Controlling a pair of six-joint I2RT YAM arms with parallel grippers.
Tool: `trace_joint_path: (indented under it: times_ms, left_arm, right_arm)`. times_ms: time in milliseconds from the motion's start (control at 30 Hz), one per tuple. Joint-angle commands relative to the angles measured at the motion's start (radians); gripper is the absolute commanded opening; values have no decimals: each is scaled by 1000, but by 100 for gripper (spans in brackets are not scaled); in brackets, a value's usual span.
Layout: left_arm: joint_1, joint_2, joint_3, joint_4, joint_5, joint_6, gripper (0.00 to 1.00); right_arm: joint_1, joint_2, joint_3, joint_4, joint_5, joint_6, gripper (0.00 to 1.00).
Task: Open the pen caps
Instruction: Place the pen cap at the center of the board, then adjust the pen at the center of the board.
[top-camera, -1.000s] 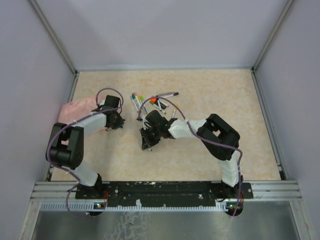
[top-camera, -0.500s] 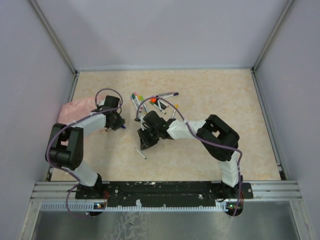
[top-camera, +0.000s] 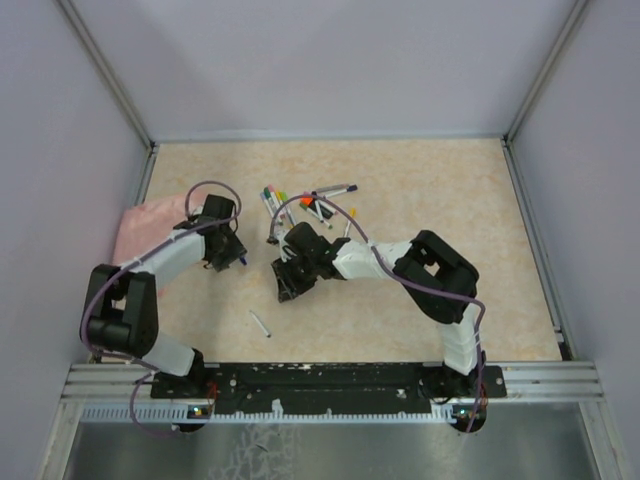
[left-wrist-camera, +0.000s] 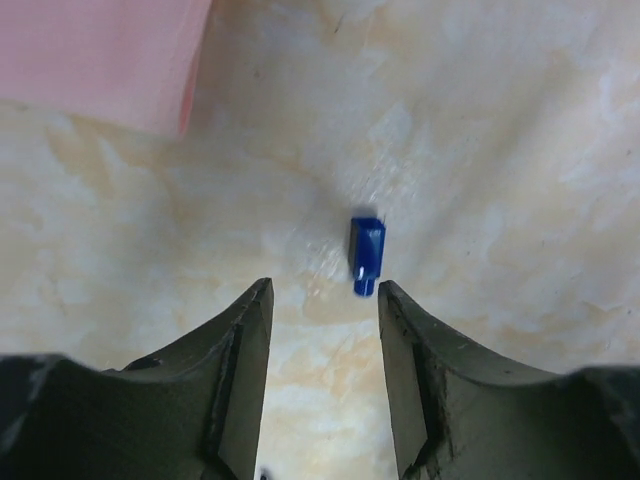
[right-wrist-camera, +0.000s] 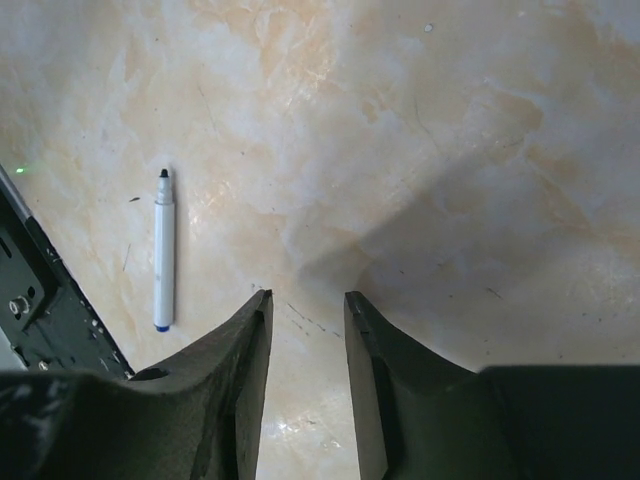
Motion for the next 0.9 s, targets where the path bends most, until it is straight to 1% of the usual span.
trace_joint_path:
  times_ms: [0, 33, 67, 133, 267, 367, 433, 533, 600, 633, 700, 767, 867]
  left_arm:
    - [2, -128, -14, -197, 8, 40, 59]
    - [1, -169, -23, -243, 24, 35, 67]
    - [0, -198, -35, -285, 41, 28, 80]
    - [-4, -263, -69, -397, 71, -9, 89]
    - [-29, -394, -179, -473, 215, -80, 100]
    - [-69, -465, -261, -481, 246, -133, 100]
    - [-79, -470, -287, -479, 250, -144, 100]
    - [-96, -440, -299, -433, 279, -141, 100]
    - [-129, -409, -296, -407, 283, -153, 100]
    - [-146, -390, -294, -399, 283, -159, 100]
    - [-179, -356, -292, -383, 284, -174, 100]
    - [-193, -339, -293, -370, 284, -179, 100]
    - [-195, -323, -293, -355, 282, -172, 96]
  right_arm:
    - [2, -84, -32, 26, -5, -48, 38]
    - [-1, -102, -45, 43, -12, -48, 39]
    - [-7, -120, -62, 57, -23, -47, 40]
    - [-22, -153, -88, 82, -33, -40, 41]
    - [-73, -215, -150, 139, -61, -8, 41]
    - [-114, -257, -191, 165, -68, 6, 41]
    - [-135, -280, -208, 167, -71, 6, 41]
    - [-148, -303, -234, 172, -74, 4, 41]
    - [-150, -303, -248, 176, -80, 5, 41]
    - [-150, -336, -254, 181, -82, 8, 41]
    - [-151, -349, -271, 192, -82, 12, 41]
    - [-155, -356, -279, 195, -82, 12, 41]
    - [-159, -362, -283, 201, -84, 15, 41]
